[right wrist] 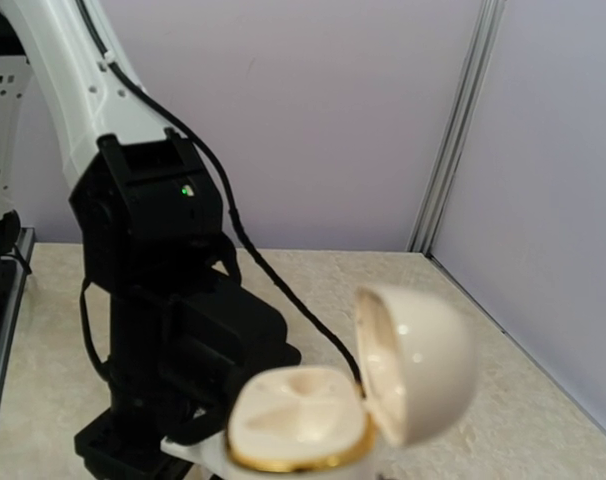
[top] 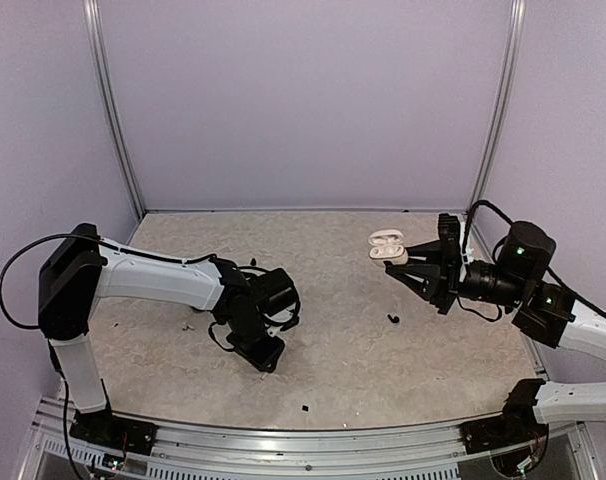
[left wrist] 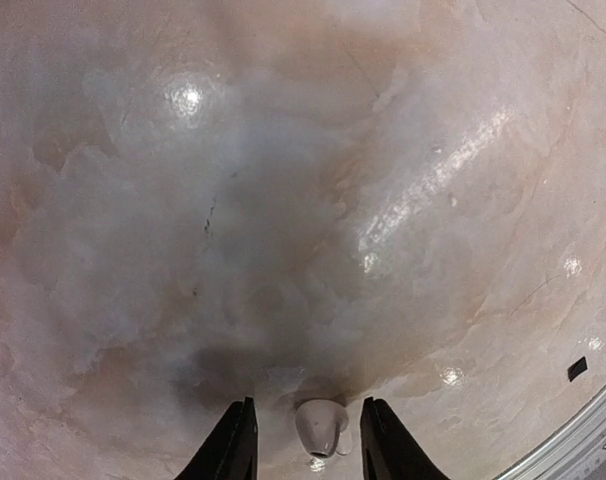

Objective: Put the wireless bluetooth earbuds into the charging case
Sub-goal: Pick up the left earbud from the center of the board.

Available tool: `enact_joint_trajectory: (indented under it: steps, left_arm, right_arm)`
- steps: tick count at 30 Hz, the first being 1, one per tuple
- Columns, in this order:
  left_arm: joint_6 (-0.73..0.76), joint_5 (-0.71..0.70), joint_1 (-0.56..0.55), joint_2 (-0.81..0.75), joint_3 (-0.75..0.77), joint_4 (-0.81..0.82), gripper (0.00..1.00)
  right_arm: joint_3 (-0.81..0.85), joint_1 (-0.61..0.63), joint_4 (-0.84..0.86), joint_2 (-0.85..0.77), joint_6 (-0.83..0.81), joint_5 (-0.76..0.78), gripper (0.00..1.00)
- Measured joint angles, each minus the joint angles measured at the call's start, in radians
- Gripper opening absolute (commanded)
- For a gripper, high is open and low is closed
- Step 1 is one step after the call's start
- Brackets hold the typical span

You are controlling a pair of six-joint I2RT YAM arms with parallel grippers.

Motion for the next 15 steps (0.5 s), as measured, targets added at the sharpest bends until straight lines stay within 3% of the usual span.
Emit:
enact_joint_trajectory:
  steps: [7,15]
  left_arm:
    - [0.001,0.001,-0.002,0.0,-0.002,-0.008,0.29]
    - [0.001,0.011,-0.01,0.002,-0.002,-0.009,0.3]
  right_arm:
    - [0.0,0.0,0.0,0.002,0.0,0.0,0.03]
    - [0.0,0.0,0.0,0.003,0.0,0.0,0.03]
